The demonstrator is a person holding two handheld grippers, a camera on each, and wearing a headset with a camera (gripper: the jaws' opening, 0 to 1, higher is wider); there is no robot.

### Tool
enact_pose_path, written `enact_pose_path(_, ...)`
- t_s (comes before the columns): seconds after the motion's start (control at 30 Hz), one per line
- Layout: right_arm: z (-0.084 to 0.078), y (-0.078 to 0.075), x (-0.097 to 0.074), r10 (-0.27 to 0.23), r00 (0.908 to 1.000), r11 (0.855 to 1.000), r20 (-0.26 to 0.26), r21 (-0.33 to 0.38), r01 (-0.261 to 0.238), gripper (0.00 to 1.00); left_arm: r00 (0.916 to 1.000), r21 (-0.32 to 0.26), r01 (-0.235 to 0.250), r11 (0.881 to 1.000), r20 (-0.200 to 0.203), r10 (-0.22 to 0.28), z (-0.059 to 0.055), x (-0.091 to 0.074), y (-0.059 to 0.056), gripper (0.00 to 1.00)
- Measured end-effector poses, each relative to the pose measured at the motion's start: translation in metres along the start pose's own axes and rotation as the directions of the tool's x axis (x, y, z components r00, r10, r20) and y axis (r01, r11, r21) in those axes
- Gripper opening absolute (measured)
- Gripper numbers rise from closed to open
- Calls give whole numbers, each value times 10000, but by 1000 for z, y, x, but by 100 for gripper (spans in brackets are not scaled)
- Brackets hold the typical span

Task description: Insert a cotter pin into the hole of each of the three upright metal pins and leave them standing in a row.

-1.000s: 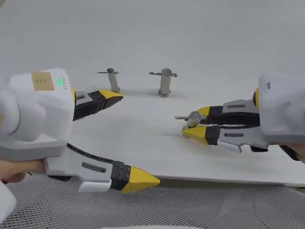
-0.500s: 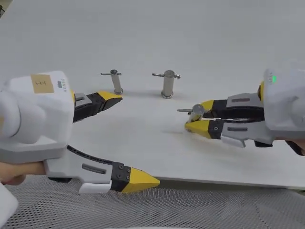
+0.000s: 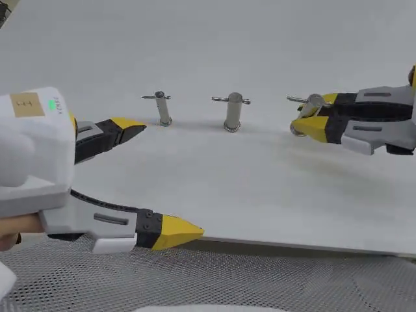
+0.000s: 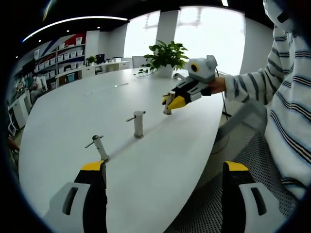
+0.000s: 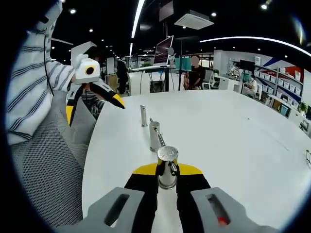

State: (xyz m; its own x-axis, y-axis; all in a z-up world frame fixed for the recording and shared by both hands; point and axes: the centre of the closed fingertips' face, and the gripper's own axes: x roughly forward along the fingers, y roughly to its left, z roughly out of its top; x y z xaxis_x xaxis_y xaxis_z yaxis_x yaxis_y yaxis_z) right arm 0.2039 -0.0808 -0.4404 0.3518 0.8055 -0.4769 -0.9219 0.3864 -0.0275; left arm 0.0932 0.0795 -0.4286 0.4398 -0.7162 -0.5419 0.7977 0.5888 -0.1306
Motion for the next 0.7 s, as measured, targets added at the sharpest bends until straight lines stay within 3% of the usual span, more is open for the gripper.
enact_pose_path(0.27, -14, -14, -2, 103, 9997, 9999, -201, -6, -103, 8, 9986, -181, -524, 9985, -4, 524, -1, -8, 11, 99)
enact_pose_path(0.7, -23, -14, 3, 426, 9984, 9991, -366, 99, -423, 8, 9978, -400, -665, 9970, -57, 663, -4, -11, 12, 99)
